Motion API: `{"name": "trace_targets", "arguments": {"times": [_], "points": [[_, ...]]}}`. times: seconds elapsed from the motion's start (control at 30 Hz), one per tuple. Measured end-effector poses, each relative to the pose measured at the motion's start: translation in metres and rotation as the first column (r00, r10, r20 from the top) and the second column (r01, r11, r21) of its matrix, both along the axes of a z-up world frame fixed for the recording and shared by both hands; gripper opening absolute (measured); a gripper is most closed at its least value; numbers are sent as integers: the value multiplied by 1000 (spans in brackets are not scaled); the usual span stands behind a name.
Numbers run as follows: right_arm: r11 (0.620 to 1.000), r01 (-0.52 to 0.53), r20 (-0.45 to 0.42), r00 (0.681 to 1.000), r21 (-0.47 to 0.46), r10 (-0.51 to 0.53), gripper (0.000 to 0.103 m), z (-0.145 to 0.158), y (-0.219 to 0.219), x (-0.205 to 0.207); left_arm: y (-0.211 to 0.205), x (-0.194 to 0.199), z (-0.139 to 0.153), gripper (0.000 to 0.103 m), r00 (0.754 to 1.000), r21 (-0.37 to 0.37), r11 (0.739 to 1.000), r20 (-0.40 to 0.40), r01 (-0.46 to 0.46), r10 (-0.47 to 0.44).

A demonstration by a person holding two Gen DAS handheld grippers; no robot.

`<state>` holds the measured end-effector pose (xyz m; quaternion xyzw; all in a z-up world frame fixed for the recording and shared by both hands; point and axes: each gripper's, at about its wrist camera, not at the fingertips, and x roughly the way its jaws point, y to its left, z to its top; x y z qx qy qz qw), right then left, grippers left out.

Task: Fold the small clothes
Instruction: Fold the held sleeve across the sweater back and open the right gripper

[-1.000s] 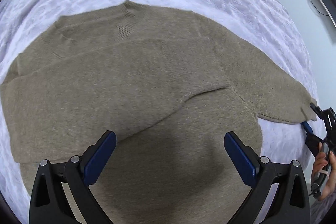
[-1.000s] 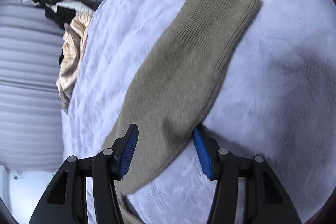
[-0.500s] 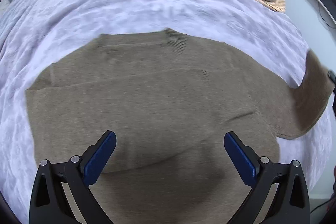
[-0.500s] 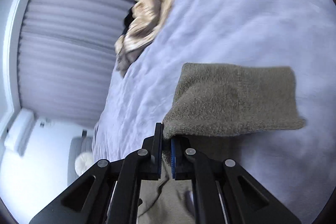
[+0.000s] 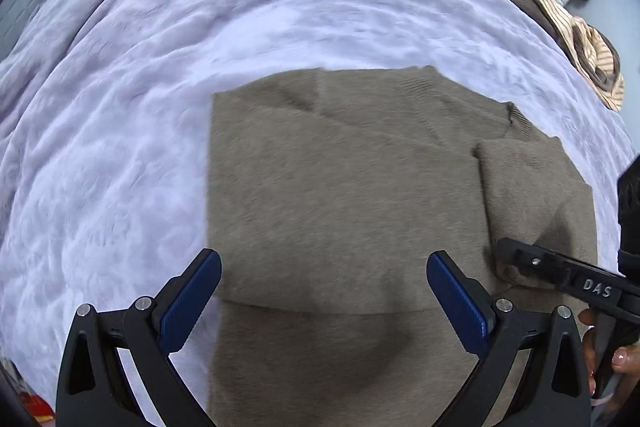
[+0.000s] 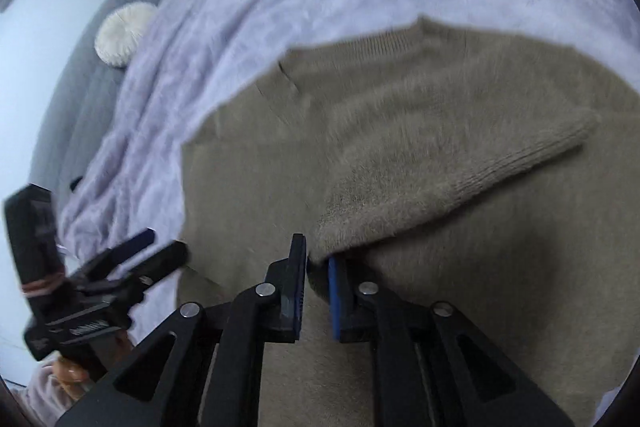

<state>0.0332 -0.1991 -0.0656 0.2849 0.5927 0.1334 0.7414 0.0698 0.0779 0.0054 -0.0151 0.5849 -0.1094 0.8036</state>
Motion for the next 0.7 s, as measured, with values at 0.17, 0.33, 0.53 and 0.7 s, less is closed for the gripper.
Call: {"name": "trace_targets", "arguments": {"times": [0.17,0.33,0.53,0.7], "points": [[959,275,55,959,63,-278,59,18,-37,-25,32,-1,-1,103,1000,-73,997,-13,-26,25],[919,383,8,923,93,-385,6,11,-56,-1,56,-3,11,103,999,-166,985,-3,-40,40],[995,-42,184,981,-94,59,6,44,47,28,69,1,13,103,999,-208,978,-6,-34,33],[926,-275,76,950,-258,304,11,21,110,19,57,4,4,103,998,-248,969,-54,-4,-10]]}}
